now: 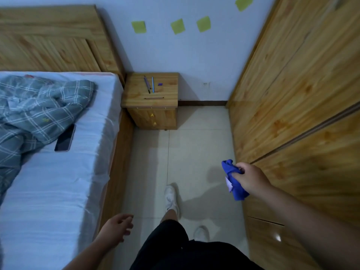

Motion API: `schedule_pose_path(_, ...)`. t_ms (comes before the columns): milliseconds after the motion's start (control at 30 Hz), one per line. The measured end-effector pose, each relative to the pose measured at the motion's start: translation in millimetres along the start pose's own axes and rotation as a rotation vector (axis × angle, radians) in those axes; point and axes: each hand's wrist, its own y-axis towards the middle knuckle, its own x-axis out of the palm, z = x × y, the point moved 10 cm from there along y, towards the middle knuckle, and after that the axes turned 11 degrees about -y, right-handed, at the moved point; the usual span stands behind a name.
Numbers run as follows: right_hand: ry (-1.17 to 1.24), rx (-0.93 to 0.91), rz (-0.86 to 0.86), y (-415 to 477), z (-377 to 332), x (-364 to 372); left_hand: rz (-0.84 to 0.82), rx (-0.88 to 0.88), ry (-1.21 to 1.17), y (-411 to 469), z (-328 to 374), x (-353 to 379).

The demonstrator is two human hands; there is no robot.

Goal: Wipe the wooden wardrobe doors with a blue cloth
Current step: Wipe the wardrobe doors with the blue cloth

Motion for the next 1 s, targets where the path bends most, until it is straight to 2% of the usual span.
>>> schedule_pose_path(167,0.047,0.079,0.018,44.5,-25.1,-14.8,-0.063,0.019,-0.017,70.7,84.0,-20.9)
schedule_pose_path(367,0.1,0.219,-0.006,55.7,-12.4,-17.1,-0.085,0.196,0.044,142.1,250.8,-35.2)
schedule_pose_path(567,0.158,0.32,-0.166,80.2,12.8,-10.5,-0.122,0.304,0.084,192.3,380.5,-21.2)
schedule_pose_path(800,0.192,0.319,-0.173,174.9,-4.3,-43.6,-0.157,0.342,0.295,232.3,449.6,6.9)
schedule_pose_path(1000,0.214,0.218,-0.072,275.4,-63.2,-121.8,-0.137,0.229,0.339,248.9,460.1,11.0)
